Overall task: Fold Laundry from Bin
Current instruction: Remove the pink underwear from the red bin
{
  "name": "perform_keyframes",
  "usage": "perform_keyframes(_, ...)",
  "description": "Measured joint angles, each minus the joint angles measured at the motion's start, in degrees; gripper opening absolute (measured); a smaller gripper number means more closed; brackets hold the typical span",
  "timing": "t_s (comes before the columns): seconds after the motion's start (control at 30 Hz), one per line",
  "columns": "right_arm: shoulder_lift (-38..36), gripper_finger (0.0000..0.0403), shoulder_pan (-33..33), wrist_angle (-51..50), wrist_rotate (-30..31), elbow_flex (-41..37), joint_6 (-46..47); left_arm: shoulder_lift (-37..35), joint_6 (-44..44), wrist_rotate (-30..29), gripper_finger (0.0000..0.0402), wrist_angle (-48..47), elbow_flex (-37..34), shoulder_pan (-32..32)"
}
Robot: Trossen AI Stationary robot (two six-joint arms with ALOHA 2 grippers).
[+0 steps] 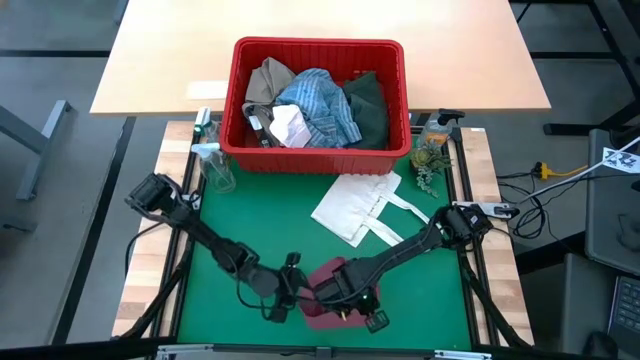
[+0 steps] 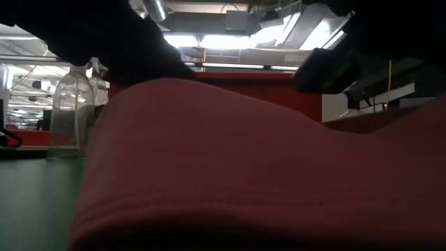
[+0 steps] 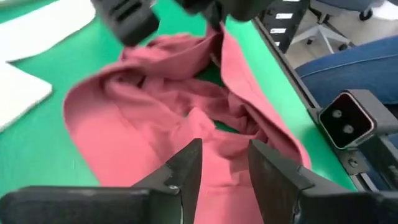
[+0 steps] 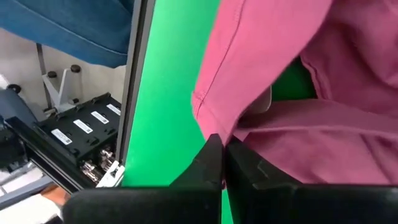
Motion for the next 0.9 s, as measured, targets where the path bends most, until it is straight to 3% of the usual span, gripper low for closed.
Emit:
perform_keyframes(0.23, -0.20, 0.0001, -0.02, -0.12, 0.55, -0.07, 0.78, 0.00, -14.54, -0.04, 0.0113, -6.40, 0.16, 1.49)
perform_keyframes(0.47, -0.15, 0.0001, -0.22, -0.14, 0.59, -0.07, 1.34, -0.02, -22.00, 0.54, 0.0112, -9.19, 0.25, 2.45)
perform_keyframes(0.67, -0.11, 0.0001, -0.58, -0.16, 0.37, -0.09, 1.25, -0.07, -21.16, 1.55, 0.0112, -9.59, 0.10, 2.46)
perform_keyframes(0.9, -0.11, 0.0001, -0.44, -0.49, -0.50, -0.07, 0.73, -0.07, -7.98, 1.24, 0.0112, -6.72, -0.15, 2.35)
